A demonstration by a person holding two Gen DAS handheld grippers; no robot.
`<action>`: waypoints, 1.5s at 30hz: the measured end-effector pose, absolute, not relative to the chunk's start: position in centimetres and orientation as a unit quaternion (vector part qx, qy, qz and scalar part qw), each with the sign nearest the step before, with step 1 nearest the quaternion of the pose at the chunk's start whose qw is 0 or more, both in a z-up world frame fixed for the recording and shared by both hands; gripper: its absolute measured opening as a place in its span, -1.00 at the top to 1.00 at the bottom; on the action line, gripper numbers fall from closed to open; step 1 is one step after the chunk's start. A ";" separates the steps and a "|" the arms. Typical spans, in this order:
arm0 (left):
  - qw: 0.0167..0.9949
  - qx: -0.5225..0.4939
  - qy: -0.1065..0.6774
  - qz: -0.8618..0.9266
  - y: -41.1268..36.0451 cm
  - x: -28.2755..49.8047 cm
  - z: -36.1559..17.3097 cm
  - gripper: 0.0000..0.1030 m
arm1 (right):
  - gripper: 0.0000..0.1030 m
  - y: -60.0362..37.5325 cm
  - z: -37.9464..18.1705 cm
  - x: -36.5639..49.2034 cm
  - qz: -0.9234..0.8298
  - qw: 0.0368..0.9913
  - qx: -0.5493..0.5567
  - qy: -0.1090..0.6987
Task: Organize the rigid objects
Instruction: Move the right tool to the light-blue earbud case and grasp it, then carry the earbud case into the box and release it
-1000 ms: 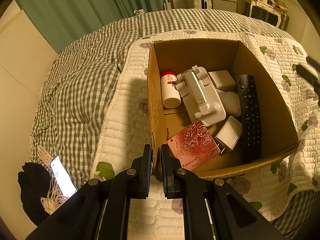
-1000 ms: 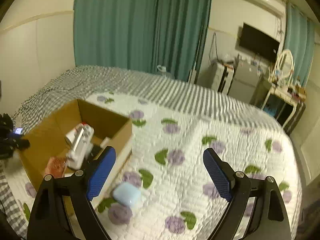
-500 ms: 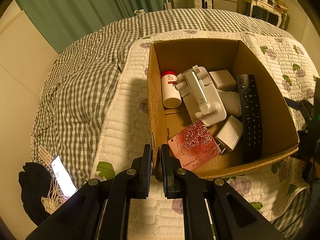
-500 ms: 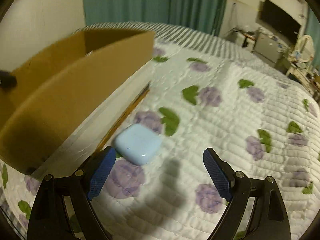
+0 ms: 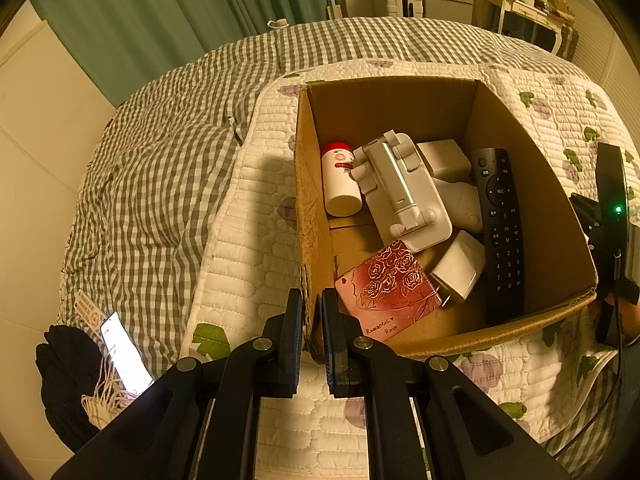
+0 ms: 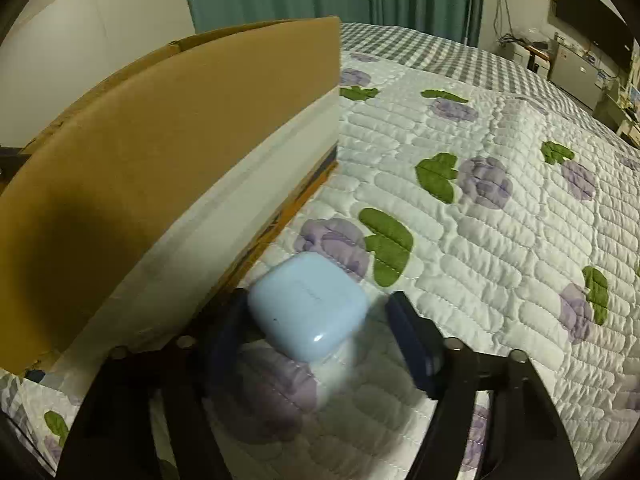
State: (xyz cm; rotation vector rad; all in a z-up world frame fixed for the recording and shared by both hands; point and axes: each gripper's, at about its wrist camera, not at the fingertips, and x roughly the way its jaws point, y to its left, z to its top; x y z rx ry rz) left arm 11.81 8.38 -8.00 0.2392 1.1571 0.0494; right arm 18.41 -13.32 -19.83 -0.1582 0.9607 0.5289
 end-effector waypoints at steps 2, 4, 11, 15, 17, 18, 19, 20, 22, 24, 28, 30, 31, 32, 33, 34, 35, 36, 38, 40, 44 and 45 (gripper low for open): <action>0.830 0.112 0.546 0.024 8.4 11.8 -8.0 0.84 | -0.14 -13.2 -19.9 18.3 0.253 0.851 -0.078 0.454; 0.830 0.112 0.546 0.024 8.3 11.8 -8.0 0.84 | -0.13 -13.2 -19.8 18.2 0.253 0.851 -0.077 0.453; 0.830 0.112 0.545 0.023 8.4 11.7 -8.0 0.84 | -0.13 -14.2 -18.5 17.2 0.220 0.871 -0.069 0.433; 0.830 0.112 0.545 0.023 8.4 11.7 -8.0 0.84 | -0.13 -16.0 -16.7 16.5 0.190 0.887 -0.045 0.418; 0.830 0.114 0.545 0.023 8.5 11.7 -8.0 0.84 | -0.13 -16.9 -15.3 16.2 0.175 0.897 -0.039 0.404; 0.830 0.114 0.545 0.023 8.5 11.7 -8.0 0.84 | -0.13 -17.1 -14.5 16.1 0.168 0.902 -0.041 0.396; 0.830 0.113 0.545 0.023 8.5 11.6 -8.0 0.84 | -0.13 -17.5 -13.6 15.9 0.161 0.906 -0.043 0.388; 0.831 0.113 0.545 0.023 8.5 11.6 -8.0 0.84 | -0.13 -17.8 -12.6 15.9 0.152 0.911 -0.045 0.380; 0.831 0.113 0.545 0.024 8.5 11.6 -8.0 0.84 | -0.13 -18.1 -10.7 16.1 0.144 0.918 -0.043 0.366; 0.830 0.113 0.545 0.023 8.5 11.6 -8.0 0.84 | -0.13 -18.2 -8.0 16.1 0.142 0.927 -0.043 0.344; 0.831 0.113 0.545 0.024 8.5 11.6 -8.0 0.84 | -0.13 -16.9 -3.6 15.8 0.151 0.940 -0.056 0.302; 0.831 0.113 0.545 0.023 8.5 11.6 -8.0 0.84 | -0.13 -15.7 -1.5 15.3 0.167 0.943 -0.059 0.283; 0.830 0.113 0.545 0.023 8.5 11.6 -8.0 0.84 | -0.13 -14.9 -0.7 15.3 0.176 0.943 -0.061 0.276; 0.830 0.113 0.545 0.023 8.5 11.6 -8.0 0.84 | -0.13 -14.0 0.1 15.2 0.186 0.942 -0.063 0.272; 0.830 0.113 0.545 0.023 8.5 11.6 -8.0 0.84 | -0.13 -13.3 0.5 15.0 0.193 0.941 -0.064 0.271; 0.830 0.114 0.545 0.023 8.5 11.6 -8.0 0.84 | -0.13 -12.5 1.0 15.0 0.202 0.939 -0.065 0.269; 0.831 0.114 0.545 0.023 8.5 11.6 -7.9 0.84 | -0.13 -11.3 1.3 14.9 0.216 0.936 -0.064 0.269; 0.831 0.113 0.545 0.023 8.5 11.6 -8.0 0.84 | -0.13 -10.5 1.4 14.9 0.226 0.934 -0.064 0.270; 0.831 0.113 0.545 0.023 8.5 11.6 -7.9 0.84 | -0.13 -9.0 1.1 14.9 0.243 0.928 -0.065 0.274; 0.831 0.113 0.545 0.022 8.5 11.6 -8.0 0.84 | -0.13 -7.4 0.5 14.8 0.254 0.922 -0.071 0.284; 0.831 0.111 0.545 0.021 8.5 11.6 -8.0 0.84 | -0.13 -4.6 -2.1 14.9 0.280 0.902 -0.080 0.319; 0.831 0.110 0.545 0.020 8.4 11.6 -8.0 0.84 | -0.13 -4.4 -2.7 15.0 0.282 0.899 -0.081 0.326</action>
